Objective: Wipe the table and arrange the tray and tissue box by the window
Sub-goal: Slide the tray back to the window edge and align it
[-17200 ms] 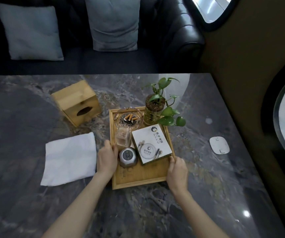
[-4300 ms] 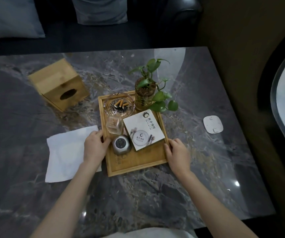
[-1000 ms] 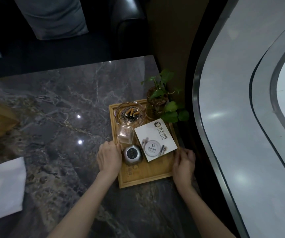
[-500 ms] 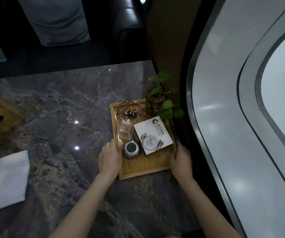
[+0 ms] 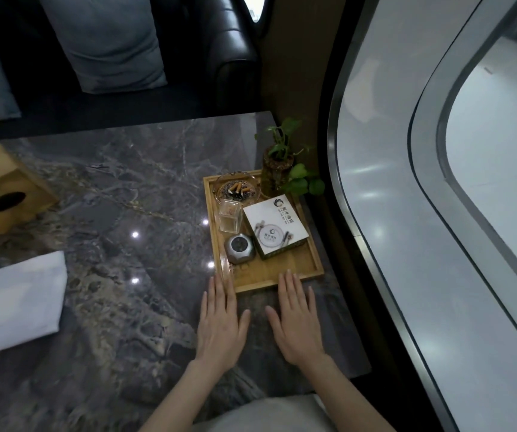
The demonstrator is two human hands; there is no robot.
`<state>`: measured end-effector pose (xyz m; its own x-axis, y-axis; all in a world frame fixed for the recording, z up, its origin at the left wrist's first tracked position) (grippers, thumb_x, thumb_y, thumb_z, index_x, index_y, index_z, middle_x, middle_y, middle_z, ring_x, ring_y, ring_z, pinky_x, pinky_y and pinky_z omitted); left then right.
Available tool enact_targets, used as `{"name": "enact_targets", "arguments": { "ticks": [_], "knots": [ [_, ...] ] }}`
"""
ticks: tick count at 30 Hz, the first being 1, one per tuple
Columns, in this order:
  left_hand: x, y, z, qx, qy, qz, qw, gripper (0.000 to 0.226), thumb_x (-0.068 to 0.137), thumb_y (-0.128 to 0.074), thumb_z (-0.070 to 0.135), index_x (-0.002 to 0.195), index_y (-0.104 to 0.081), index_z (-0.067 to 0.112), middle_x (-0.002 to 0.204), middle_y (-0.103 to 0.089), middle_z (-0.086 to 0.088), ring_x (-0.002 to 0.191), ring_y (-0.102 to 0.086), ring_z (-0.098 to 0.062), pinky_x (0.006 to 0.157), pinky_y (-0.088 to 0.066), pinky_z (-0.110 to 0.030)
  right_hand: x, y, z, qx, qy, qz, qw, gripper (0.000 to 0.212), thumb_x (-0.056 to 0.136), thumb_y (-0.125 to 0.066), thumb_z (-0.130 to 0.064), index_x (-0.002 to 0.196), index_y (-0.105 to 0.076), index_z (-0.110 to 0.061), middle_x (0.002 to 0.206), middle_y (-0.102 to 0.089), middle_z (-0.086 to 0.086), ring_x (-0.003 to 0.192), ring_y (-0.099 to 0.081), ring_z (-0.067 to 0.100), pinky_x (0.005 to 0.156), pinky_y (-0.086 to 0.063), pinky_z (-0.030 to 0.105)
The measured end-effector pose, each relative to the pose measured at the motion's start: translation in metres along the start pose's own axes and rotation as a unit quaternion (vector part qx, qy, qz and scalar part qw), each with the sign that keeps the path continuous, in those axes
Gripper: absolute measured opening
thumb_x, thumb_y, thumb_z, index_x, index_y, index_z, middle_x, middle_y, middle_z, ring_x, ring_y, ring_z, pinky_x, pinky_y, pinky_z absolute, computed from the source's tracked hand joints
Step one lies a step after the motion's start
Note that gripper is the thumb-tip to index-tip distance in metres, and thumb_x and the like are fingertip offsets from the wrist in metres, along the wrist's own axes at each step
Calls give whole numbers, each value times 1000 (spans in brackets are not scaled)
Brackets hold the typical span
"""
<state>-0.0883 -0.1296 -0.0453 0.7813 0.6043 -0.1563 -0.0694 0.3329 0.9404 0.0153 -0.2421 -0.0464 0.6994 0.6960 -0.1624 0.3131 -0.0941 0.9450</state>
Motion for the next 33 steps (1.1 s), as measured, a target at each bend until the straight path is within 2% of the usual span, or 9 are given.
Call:
{"name": "enact_targets", "arguments": {
  "ticks": [2, 6, 9, 12, 20, 22, 26, 33],
  "knots": [
    [-2, 0, 1, -9, -2, -17, 1000, 69, 87, -16, 43, 141, 1, 4, 148, 2, -15, 140, -5, -30, 112, -6, -47, -3, -2, 1, -8, -7, -1, 1000, 61, 95, -7, -49, 143, -8, -11, 150, -18, 6, 139, -22, 23, 110, 4, 34],
    [-5, 1, 2, -57, -17, -50, 997, 71, 78, -2, 44, 134, 24, 9, 142, 30, -9, 136, 22, -17, 112, 11, -30, -5, -5, 0, -15, -3, -5, 1000, 63, 95, -7, -51, 143, -7, -11, 151, -15, 6, 140, -17, 23, 111, 7, 32],
    [-5, 4, 2, -89, -18, -55, 994, 71, 92, -23, 35, 138, 24, 9, 142, 37, -6, 137, 23, -15, 113, 10, -28, -5, -7, -1, -22, -13, -11, 1000, 63, 95, -7, -51, 143, -9, -10, 151, -17, 7, 139, -19, 23, 111, 4, 33],
    [0, 7, 1, -114, -26, -60, 991, 74, 94, -32, 29, 138, 25, 11, 143, 37, -5, 137, 24, -14, 113, 10, -28, -1, -6, -2, -33, -22, -4, 999, 63, 95, -7, -50, 143, -12, -10, 150, -20, 7, 138, -23, 23, 110, 2, 34],
    [25, 12, 2, -119, -31, -70, 990, 74, 94, -32, 29, 133, 29, 14, 144, 38, -5, 138, 26, -16, 111, 11, -27, 23, -2, 0, -18, -33, -9, 999, 63, 95, -8, -51, 143, -9, -11, 150, -18, 8, 138, -20, 24, 111, 6, 33],
    [33, 13, 5, -115, -30, -66, 991, 73, 95, -32, 29, 133, 29, 14, 143, 38, -4, 137, 27, -15, 111, 12, -27, 30, 1, 3, -12, -24, -19, 999, 65, 93, -3, -54, 143, -4, -12, 152, -10, 6, 140, -12, 24, 111, 12, 32],
    [44, 13, 11, -120, -28, -60, 991, 72, 95, -31, 28, 132, 29, 15, 143, 36, -3, 136, 27, -14, 113, 11, -28, 42, 8, 10, 17, 9, -19, 1000, 74, 79, 16, -63, 139, 18, -20, 150, 19, -1, 139, 20, 18, 106, 26, 28],
    [57, 11, 21, -121, -29, -50, 991, 73, 94, -32, 27, 134, 28, 14, 143, 35, -5, 137, 26, -15, 112, 12, -27, 57, 17, 22, 20, 10, -47, 999, 74, 76, 16, -63, 136, 23, -22, 149, 25, -3, 139, 23, 10, 109, 23, 30]
  ]
}}
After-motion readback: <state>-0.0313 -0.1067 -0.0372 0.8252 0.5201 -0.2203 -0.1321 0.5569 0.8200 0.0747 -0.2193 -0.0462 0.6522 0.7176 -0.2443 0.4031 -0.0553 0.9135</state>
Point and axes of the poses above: each hand's wrist, its own x-axis towards the middle knuckle, its own y-axis out of the back of the hand, z = x × y, the point moved 1 cm from there along x, towards the middle knuckle
